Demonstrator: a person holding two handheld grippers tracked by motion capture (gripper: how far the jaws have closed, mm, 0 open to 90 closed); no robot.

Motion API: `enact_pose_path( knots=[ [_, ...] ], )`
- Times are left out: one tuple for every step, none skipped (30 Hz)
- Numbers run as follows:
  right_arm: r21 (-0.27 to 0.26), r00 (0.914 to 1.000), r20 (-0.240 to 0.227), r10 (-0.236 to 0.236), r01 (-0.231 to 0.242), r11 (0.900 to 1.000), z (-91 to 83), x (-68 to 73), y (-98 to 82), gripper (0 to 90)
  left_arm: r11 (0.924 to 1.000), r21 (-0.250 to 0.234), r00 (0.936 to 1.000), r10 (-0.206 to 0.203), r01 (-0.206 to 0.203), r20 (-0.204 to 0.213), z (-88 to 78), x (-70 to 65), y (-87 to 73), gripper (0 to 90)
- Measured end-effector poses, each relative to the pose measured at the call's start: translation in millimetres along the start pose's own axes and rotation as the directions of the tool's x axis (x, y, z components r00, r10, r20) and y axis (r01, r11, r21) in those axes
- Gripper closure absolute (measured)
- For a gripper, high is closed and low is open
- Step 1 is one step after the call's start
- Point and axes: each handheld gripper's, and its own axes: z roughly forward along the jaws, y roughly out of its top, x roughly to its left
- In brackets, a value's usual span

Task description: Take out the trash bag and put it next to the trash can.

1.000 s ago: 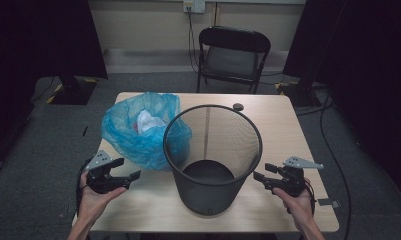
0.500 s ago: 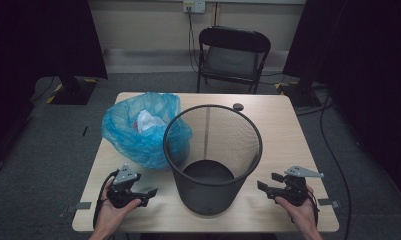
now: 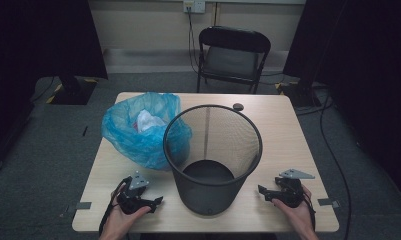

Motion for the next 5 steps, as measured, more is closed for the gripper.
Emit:
enact_pose_path(
  knots=[
    [-0.001, 0.9997, 0.016, -0.019, 0.019, 1.0, 0.6, 1.9, -0.8, 19.8, 0.9999, -0.012, 1.0, -0.001, 0.001, 0.005, 1.0, 0.1, -0.7, 14.4],
    [-0.003, 0.9992, 0.026, -0.031, 0.031, 1.0, 1.1, 3.4, -1.5, 19.2, 0.9995, -0.03, 0.9999, 0.012, -0.011, 0.011, 2.0, 1.0, -2.5, 13.4],
    [-0.003, 0.9982, 0.037, -0.046, 0.046, 0.999, 2.0, 5.9, -2.7, 17.4, 0.9986, -0.049, 0.9997, 0.019, -0.018, 0.016, 3.2, 1.9, -4.2, 12.1],
    [-0.004, 0.9976, 0.039, -0.057, 0.058, 0.998, 2.6, 6.8, -3.1, 16.8, 0.9986, -0.05, 0.9997, 0.019, -0.018, 0.018, 3.5, 2.5, -4.3, 10.6],
    [-0.001, 0.9972, 0.045, -0.061, 0.061, 0.998, 2.8, 7.6, -3.4, 16.6, 0.9987, -0.046, 0.9997, 0.021, -0.02, 0.015, 3.4, 2.5, -4.1, 10.4]
  ],
)
